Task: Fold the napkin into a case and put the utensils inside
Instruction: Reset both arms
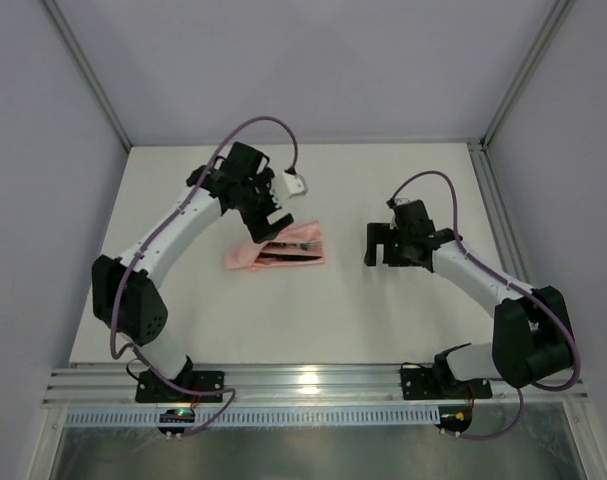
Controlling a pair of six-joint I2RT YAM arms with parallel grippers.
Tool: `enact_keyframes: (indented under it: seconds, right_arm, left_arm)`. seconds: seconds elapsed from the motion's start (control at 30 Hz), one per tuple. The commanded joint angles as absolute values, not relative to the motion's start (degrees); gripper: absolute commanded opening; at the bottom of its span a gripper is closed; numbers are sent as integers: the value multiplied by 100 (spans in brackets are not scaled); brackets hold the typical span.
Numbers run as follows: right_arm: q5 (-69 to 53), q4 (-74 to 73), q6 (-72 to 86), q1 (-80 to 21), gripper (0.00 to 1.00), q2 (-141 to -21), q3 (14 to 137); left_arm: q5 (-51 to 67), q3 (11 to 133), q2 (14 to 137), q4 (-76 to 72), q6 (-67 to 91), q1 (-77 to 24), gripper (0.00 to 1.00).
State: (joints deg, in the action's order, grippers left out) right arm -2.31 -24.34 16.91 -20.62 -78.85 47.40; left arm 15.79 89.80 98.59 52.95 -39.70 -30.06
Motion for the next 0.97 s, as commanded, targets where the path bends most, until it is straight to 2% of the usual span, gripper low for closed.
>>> enact_keyframes:
  seconds: [0.0, 0.23, 0.27, 0.4, 0.5, 0.67, 0.93]
  right_arm:
    - [-237, -2373, 1529, -1601, 99, -7367, 4746]
    - [-255, -2259, 1731, -283, 99, -6707, 4430]
    - [-55, -2241, 1879, -212, 99, -6645, 4430]
    - [527, -2302, 2013, -132, 99, -6513, 4491]
    - [702, -2513, 2127, -123, 99, -6653, 4640]
    - [765, -2470, 2171, -132, 99, -6786, 4623]
    - [493, -1706, 2091, -123, 99, -6004, 3938]
  left_arm:
    - [1338, 8792, 9125, 5028, -2779, -2155, 99]
    - [1081, 6921, 7279, 4702, -2426, 173, 99]
    - [1098, 6743, 7095, 4711, -2469, 794, 99]
    - [1117, 5794, 6321, 4606, -2593, 2122, 99]
    - [1002, 5213, 6214, 4561, -2575, 2827, 99]
    - [598, 4651, 6267, 4509, -2566, 3050, 99]
    - [712, 4377, 6038, 4482, -2505, 3059, 99]
